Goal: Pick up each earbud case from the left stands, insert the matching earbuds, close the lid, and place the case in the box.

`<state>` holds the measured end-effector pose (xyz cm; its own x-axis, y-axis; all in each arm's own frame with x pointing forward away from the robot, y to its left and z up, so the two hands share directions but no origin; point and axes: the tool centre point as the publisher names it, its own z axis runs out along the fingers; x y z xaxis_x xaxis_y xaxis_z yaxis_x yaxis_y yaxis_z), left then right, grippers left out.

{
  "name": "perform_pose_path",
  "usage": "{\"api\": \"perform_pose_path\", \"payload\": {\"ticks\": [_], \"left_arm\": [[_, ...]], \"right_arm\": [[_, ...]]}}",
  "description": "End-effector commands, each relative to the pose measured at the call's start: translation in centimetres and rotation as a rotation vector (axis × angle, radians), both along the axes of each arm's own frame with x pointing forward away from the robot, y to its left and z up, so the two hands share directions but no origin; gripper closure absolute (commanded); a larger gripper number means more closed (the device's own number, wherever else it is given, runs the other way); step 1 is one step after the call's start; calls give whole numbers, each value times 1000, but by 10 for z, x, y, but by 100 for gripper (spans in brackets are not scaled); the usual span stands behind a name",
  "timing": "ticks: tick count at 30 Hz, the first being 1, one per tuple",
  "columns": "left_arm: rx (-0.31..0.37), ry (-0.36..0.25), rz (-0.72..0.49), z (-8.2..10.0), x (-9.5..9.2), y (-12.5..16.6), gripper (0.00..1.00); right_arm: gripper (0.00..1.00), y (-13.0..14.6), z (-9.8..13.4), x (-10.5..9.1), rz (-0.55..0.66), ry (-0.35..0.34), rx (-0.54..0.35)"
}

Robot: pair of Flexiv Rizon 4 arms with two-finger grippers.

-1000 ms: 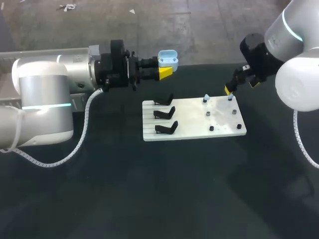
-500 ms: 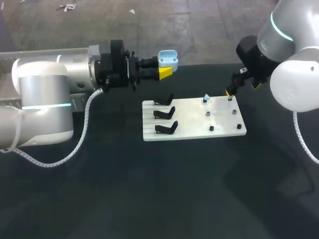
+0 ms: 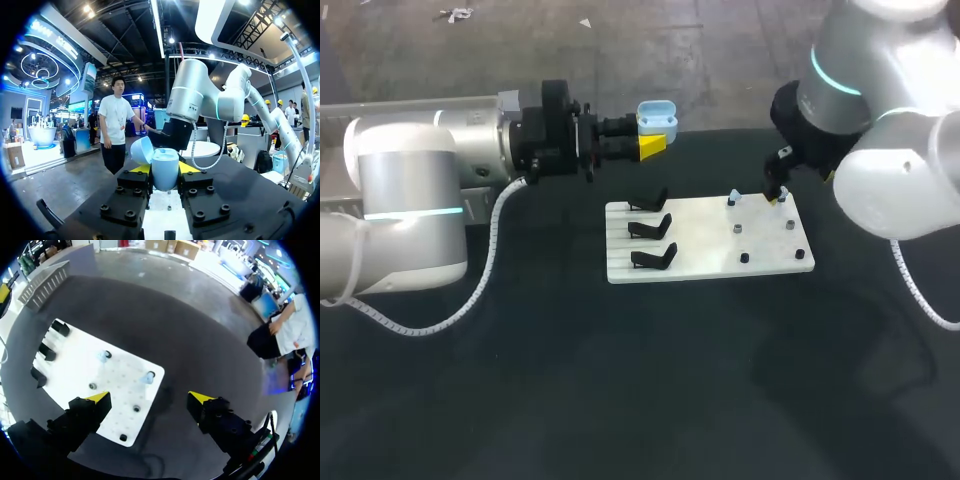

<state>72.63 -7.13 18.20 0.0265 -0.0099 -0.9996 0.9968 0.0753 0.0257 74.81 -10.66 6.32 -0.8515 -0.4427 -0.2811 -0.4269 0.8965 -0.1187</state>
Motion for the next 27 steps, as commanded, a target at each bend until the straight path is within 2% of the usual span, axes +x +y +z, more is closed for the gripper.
{"api": "perform_pose_path", "payload": {"ticks": [1, 11, 17, 23, 27], "left_arm": [[0, -1, 5, 0, -1, 0, 100], [0, -1, 5, 0, -1, 0, 100], [0, -1, 5, 0, -1, 0, 100], [0, -1, 5, 0, -1, 0, 100], [0, -1, 5, 0, -1, 0, 100]], "right_arm": [[0, 8, -3, -2, -23, -27, -55], [0, 11, -6, 1, -55, -37, -88], [15, 13, -12, 8, -49, -31, -105], [24, 12, -19, 14, -45, -20, -121], [23, 13, -22, 17, -41, -12, -128]]}}
